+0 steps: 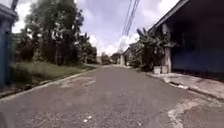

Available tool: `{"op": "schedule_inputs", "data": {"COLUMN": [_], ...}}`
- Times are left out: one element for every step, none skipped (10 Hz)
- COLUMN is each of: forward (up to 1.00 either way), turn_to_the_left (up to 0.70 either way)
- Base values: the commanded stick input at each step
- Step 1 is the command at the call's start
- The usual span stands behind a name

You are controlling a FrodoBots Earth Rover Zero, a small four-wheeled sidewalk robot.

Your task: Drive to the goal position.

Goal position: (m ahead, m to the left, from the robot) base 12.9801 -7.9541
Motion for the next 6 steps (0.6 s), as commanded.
{"op": "schedule_inputs", "data": {"forward": [0.7, 0.7, 0.7, 0.7, 0.7, 0.7], "turn_to_the_left": [0.0, 0.0, 0.0, 0.0, 0.0, 0.0]}}
